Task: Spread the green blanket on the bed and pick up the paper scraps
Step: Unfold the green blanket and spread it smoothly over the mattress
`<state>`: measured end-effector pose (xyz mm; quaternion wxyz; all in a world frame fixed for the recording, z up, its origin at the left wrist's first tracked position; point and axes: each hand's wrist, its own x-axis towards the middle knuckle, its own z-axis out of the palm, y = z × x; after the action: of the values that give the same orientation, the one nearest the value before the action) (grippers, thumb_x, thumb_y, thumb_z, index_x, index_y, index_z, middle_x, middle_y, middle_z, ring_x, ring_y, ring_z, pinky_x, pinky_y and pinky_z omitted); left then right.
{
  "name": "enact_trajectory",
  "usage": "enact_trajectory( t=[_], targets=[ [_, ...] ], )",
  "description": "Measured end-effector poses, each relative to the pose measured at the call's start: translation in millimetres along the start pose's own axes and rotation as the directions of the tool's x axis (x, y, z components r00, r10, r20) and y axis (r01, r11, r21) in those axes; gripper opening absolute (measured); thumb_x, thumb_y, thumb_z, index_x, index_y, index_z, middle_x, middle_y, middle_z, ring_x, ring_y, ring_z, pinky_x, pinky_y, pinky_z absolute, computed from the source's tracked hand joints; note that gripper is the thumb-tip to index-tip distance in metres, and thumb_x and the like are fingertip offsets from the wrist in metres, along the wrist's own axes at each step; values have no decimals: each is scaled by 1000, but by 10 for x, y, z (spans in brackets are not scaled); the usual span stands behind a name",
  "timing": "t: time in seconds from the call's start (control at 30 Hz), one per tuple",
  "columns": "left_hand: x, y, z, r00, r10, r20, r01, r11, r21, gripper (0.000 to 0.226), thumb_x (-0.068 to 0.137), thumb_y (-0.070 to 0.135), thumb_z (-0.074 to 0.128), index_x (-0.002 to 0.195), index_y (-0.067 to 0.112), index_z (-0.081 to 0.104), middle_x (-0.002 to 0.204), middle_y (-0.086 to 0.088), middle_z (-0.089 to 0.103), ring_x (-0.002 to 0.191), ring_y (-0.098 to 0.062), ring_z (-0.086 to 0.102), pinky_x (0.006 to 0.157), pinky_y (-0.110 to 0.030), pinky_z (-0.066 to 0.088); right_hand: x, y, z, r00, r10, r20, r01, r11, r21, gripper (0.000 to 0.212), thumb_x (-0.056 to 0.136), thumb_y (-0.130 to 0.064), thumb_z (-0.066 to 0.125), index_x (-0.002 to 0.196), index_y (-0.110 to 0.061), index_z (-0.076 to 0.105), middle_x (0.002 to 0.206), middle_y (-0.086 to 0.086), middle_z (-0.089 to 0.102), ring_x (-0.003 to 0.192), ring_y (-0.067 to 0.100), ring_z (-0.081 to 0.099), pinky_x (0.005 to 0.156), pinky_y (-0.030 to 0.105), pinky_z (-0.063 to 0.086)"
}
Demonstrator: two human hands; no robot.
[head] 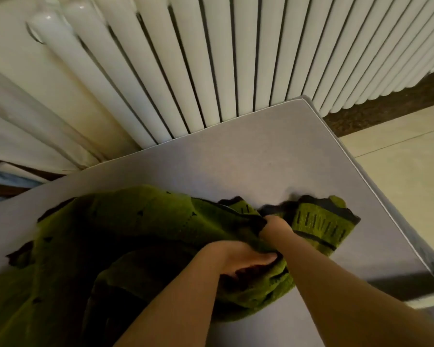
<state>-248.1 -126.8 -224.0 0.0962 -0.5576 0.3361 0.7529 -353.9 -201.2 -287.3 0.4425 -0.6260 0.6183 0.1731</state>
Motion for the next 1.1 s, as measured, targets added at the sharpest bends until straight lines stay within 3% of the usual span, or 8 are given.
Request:
enact_trajectory(
  t=[0.17,0.27,0.37,0.6,0.73,0.87,1.0,1.1],
  targets=[
    [-57,-183,-587,484,325,-812,3,928,373,38,91,12,58,128,22,50,132,-7,48,108,-21,56,85,-36,51,-57,49,50,999,-23,42,18,994,111,52,83,-5,62,133,-16,53,121,15,62,111,34,59,83,33,47],
    [-54,-314,-740,744,321,-586,142,781,608,92,86,14,66,152,33,5,159,-5,9,131,-32,41,94,-41,50,-115,-26,61,982,-128,-139,142,986,89,33,80,-4,59,108,-21,62,111,14,65,101,33,63,76,33,48],
    [-50,-373,-750,751,306,-585,225,715,663,70,86,41,65,144,26,30,141,-8,47,119,-30,54,87,-41,50,-200,-209,45,884,-258,-391,335,932,142,20,81,-5,61,87,-24,56,99,7,58,94,31,60,74,32,45],
    [-758,-592,-1683,86,-78,-993,198,978,-59,33,99,24,45,118,2,60,123,-22,60,115,-38,55,96,-41,43,-252,-253,-168,631,442,-638,87,776,624,33,91,-30,60,122,-20,54,125,10,54,118,32,50,100,47,43],
    [-915,-828,-2039,175,-418,-891,153,906,-395,50,100,22,45,144,2,34,146,-21,37,133,-36,38,113,-41,30,-295,154,87,525,798,-297,-286,494,821,47,92,-22,55,135,-5,41,138,23,40,128,41,40,108,47,32],
    [-777,-628,-1770,150,-350,-925,-118,922,-369,77,94,15,52,154,16,4,156,-20,17,135,-41,34,107,-48,35,-398,261,460,680,708,191,-476,228,850,73,88,-51,59,135,1,39,131,24,49,123,41,50,104,51,44],
    [-621,-329,-1307,36,200,-979,73,977,202,65,98,43,38,153,24,8,159,-18,10,142,-39,23,116,-53,21,-518,42,643,865,426,266,-422,327,846,41,88,-41,66,103,-9,46,91,14,56,78,26,58,57,33,52],
    [-501,-257,-1083,219,547,-808,140,802,580,65,95,58,30,151,30,12,159,-10,16,146,-32,17,117,-47,17,-437,-138,502,912,378,160,-348,507,789,27,93,-14,59,115,-4,48,88,15,54,66,24,51,55,30,46]
  ],
)
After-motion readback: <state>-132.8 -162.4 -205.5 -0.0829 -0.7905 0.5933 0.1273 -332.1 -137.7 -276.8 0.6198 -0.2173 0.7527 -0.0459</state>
